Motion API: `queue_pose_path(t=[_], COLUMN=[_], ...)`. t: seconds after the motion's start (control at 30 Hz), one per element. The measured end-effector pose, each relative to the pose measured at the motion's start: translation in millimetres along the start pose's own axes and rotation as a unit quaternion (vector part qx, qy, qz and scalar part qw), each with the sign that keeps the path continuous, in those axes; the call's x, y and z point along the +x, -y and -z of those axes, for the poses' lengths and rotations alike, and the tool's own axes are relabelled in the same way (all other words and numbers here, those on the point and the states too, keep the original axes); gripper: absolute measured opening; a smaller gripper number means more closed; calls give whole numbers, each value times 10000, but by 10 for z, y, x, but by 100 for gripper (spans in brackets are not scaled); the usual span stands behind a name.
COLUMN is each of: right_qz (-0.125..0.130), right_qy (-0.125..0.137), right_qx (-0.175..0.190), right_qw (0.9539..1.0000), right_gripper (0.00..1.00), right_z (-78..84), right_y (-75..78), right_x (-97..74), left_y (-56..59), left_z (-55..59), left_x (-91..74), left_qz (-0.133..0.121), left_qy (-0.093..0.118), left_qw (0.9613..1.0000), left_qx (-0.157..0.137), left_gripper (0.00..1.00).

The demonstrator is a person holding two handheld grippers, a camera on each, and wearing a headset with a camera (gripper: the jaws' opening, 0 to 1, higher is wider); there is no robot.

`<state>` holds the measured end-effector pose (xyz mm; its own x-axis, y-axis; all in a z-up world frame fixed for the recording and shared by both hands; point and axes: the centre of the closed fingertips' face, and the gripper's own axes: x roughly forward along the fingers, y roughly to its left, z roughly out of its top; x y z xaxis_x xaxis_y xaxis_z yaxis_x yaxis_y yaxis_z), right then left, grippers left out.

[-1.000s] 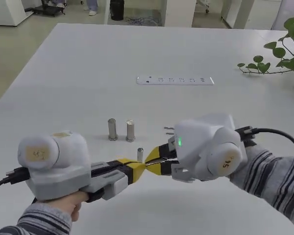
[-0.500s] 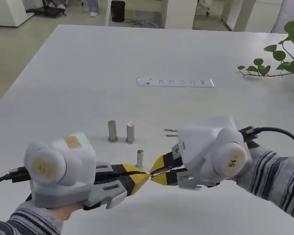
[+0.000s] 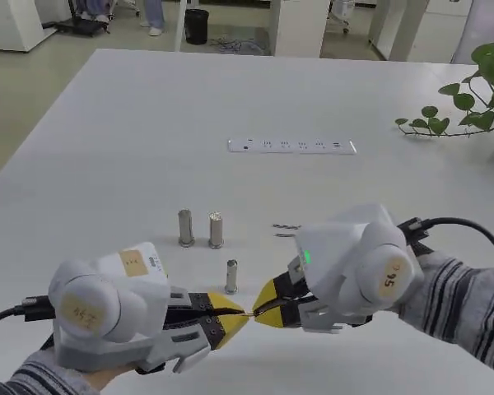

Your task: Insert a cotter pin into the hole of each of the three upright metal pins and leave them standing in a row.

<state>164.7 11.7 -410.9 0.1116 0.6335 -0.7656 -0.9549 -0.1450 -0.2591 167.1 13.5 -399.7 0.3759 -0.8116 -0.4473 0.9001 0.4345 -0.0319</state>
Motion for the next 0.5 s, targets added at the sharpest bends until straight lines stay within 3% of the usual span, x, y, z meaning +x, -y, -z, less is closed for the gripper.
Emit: queue_pose_path(t=[0.27, 0.5], right_qz=[153, 500], right_qy=[-118, -459], right_qx=[2, 287], right_qw=[9998, 9973], right_gripper=[0, 0], right_z=[47, 227], right_y=[46, 211], right_x=[1, -18], left_y=[-78, -267], left_z=[52, 124], left_x=[6, -9], left_qz=[-303, -897], left_qy=[-23, -79], left_qw=[9995, 9959], left_qx=[-16, -81], left_gripper=[3, 13])
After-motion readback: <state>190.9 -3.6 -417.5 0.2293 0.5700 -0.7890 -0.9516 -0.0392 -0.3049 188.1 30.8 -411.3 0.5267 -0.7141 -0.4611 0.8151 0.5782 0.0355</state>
